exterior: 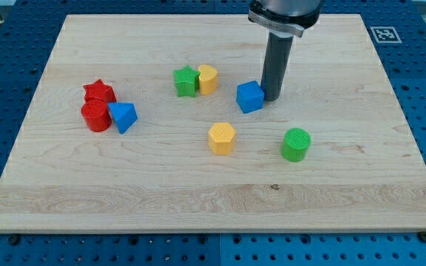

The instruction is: Place the blue cube above the blue triangle

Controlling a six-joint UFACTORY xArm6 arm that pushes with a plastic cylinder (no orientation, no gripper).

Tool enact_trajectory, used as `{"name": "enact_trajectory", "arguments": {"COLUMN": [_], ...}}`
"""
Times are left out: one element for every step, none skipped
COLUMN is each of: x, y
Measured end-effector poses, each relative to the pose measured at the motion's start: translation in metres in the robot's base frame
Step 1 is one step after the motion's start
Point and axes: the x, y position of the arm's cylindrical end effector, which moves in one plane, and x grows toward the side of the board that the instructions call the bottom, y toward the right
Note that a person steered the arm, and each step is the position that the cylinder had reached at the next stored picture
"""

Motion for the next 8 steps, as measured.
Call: {"name": "enact_trajectory", "arguments": {"x": [0.007, 0.008, 0.009, 0.009, 0.02, 0.029, 0.041, 0.054], "y": [-0.007, -0.01, -0.01, -0.01, -0.016, -0.021, -0.03, -0.04]}}
